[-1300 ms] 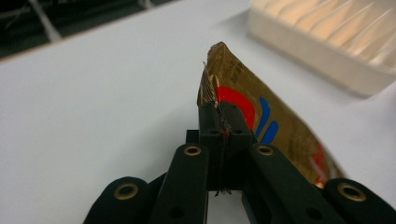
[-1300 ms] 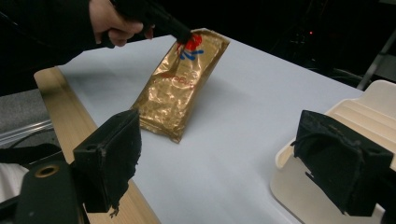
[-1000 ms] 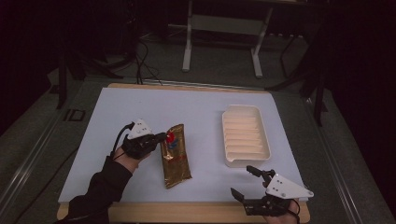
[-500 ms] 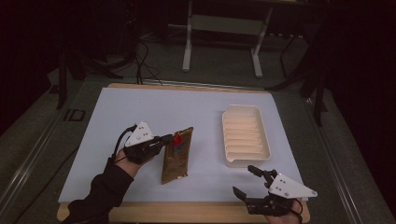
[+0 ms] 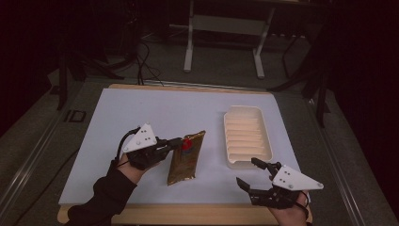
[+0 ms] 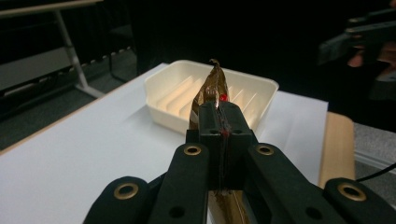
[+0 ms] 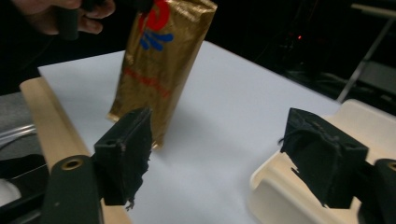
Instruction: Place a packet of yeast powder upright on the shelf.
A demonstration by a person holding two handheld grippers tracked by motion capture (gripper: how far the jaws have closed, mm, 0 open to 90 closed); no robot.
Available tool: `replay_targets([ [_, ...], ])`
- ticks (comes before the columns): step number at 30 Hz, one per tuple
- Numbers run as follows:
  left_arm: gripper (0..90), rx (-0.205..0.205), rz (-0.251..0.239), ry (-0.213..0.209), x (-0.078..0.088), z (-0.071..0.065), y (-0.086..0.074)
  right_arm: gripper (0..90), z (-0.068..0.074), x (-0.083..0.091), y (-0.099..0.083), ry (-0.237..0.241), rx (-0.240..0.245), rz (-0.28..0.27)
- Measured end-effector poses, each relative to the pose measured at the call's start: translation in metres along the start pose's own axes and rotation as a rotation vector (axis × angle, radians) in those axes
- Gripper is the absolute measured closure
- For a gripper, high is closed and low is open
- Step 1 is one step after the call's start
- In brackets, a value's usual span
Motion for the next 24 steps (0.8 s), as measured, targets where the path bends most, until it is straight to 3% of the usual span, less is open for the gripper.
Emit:
replay_targets([
  [4,90.0,-0.023,-0.018,-0.029,-0.001,-0.008,0.011,24.1,-0.003,-0.004,0.019,0.01,-0.019,0.006],
  [11,90.0,-0.04,-0.05,-0.073,0.002,-0.018,0.025,37.0,-0.004,-0.006,0.045,0.037,0.029,-0.013],
  [13,90.0,-0.046,-0.057,-0.089,0.002,-0.021,0.028,34.7,-0.003,-0.005,0.052,0.03,0.04,-0.019],
  [17,90.0,-0.065,-0.075,-0.121,0.002,-0.026,0.033,33.9,0.0,-0.009,0.061,0.102,0.022,0.026],
  [20,90.0,-0.077,-0.081,-0.141,0.002,-0.029,0.037,35.0,0.002,-0.013,0.065,0.147,0.035,0.046],
  [24,90.0,-0.068,-0.101,-0.159,0.0,-0.031,0.041,38.8,0.008,-0.02,0.067,0.209,0.026,0.068],
])
Point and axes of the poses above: each handheld gripper's, and its own axes: x roughly backward along the jaws, y roughly out of its top, z roughly to its left, the point moved 5 cm from there along -x, roughly forward along the jaws, and after that the axes turned 12 degrees about -x, right-handed, at the moved point
